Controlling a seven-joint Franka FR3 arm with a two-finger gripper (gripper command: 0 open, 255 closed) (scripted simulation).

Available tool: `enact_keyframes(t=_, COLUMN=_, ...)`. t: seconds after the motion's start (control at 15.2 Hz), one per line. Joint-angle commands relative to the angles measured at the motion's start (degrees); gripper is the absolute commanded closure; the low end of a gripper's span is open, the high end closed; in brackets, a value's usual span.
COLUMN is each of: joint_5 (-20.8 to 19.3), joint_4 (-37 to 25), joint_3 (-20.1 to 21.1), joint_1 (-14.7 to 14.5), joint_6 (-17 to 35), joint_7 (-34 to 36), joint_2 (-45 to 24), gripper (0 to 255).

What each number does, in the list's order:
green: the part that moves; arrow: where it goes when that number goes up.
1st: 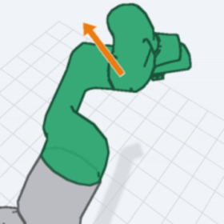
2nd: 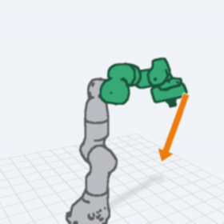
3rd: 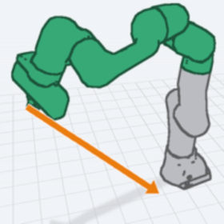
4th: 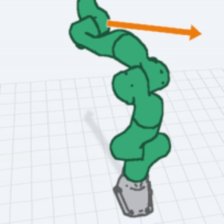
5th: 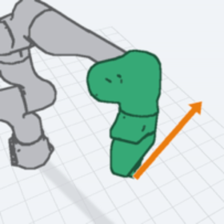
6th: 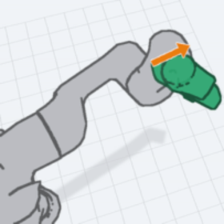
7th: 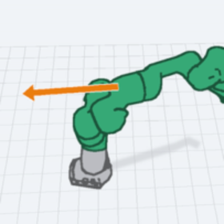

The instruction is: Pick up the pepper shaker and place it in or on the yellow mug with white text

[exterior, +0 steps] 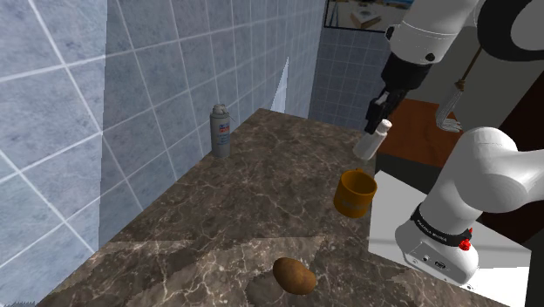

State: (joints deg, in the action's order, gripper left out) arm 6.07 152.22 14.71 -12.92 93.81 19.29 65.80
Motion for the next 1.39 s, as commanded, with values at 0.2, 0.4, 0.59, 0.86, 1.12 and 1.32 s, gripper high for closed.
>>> enact_keyframes(t=0.2, joint_5=0.84, joint_4=4.28, joint_3=0.84, joint_1=-0.64, joint_6=3.05, joint_7=0.37, joint_2=1.2, gripper=255)
enact_keyframes(t=0.4, joint_5=1.37, joint_4=6.79, joint_3=1.37, joint_1=-1.04, joint_6=4.92, joint_7=0.58, joint_2=1.79, gripper=255)
enact_keyframes(t=0.59, joint_5=1.94, joint_4=9.24, joint_3=1.94, joint_1=-1.48, joint_6=6.85, joint_7=0.81, joint_2=2.27, gripper=255)
enact_keyframes(t=0.86, joint_5=2.64, joint_4=11.99, joint_3=2.64, joint_1=-2.01, joint_6=9.15, joint_7=1.1, joint_2=2.66, gripper=255)
enact_keyframes(t=1.12, joint_5=2.63, joint_4=11.99, joint_3=2.64, joint_1=-2.02, joint_6=9.15, joint_7=1.1, joint_2=2.66, gripper=255)
enact_keyframes(t=1.32, joint_5=2.63, joint_4=11.99, joint_3=2.63, joint_1=-2.03, joint_6=9.15, joint_7=1.11, joint_2=2.66, gripper=255)
